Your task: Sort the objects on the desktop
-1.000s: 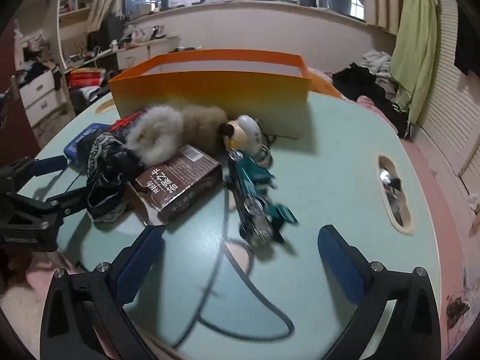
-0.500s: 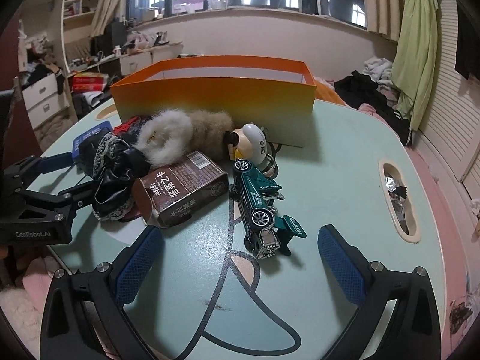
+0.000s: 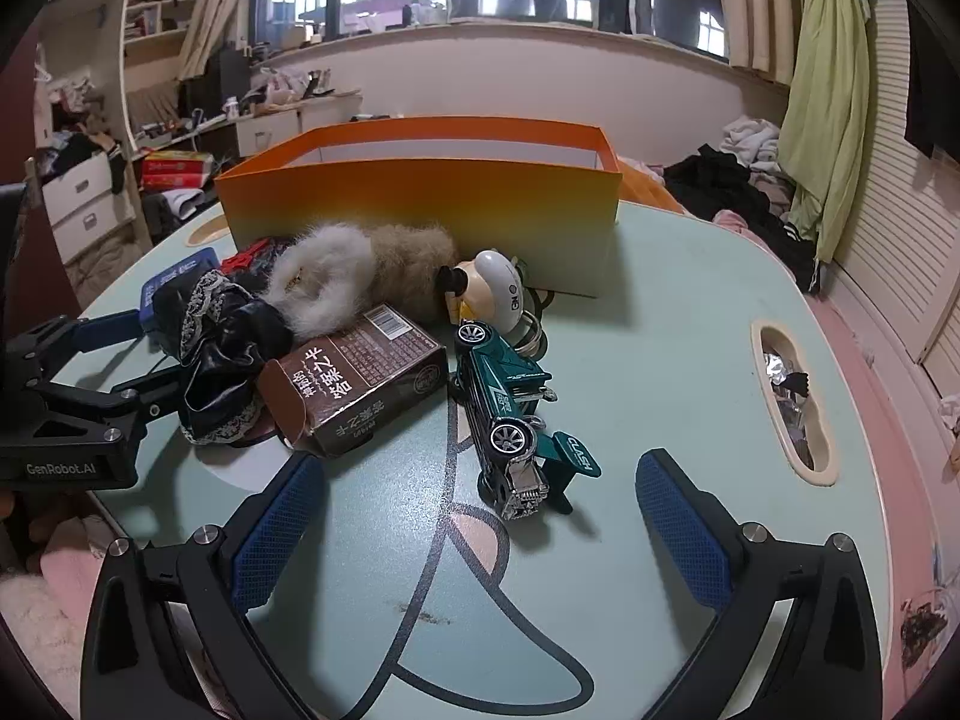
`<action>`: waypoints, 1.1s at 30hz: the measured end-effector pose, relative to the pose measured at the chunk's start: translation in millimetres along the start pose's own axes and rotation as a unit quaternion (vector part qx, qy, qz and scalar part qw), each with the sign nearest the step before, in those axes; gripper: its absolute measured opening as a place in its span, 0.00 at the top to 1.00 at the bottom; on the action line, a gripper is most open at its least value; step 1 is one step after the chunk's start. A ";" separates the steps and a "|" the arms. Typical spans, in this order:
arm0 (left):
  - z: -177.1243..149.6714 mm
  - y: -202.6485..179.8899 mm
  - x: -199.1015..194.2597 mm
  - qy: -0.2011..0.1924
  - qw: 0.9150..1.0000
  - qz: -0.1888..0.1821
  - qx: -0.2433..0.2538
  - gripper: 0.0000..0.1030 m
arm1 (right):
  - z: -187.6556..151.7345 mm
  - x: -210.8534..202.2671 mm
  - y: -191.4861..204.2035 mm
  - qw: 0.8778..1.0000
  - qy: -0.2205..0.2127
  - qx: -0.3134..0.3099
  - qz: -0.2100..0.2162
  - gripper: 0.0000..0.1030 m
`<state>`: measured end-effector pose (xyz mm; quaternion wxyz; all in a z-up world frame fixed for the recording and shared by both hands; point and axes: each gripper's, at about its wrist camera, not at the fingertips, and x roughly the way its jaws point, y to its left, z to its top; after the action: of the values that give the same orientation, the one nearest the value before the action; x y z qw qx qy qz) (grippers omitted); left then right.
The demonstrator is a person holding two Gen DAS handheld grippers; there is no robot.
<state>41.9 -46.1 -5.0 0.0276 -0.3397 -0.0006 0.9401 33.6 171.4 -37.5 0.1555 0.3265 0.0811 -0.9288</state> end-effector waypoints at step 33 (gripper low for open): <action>-2.9 4.3 1.6 -0.018 1.000 -0.009 0.002 0.00 | -1.0 -3.5 4.3 0.999 -0.032 -0.030 0.029 0.00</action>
<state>42.2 -50.4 -8.4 0.0371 -0.3222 -0.0024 0.9459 38.2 168.4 -36.3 0.1943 0.2940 0.0947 -0.9310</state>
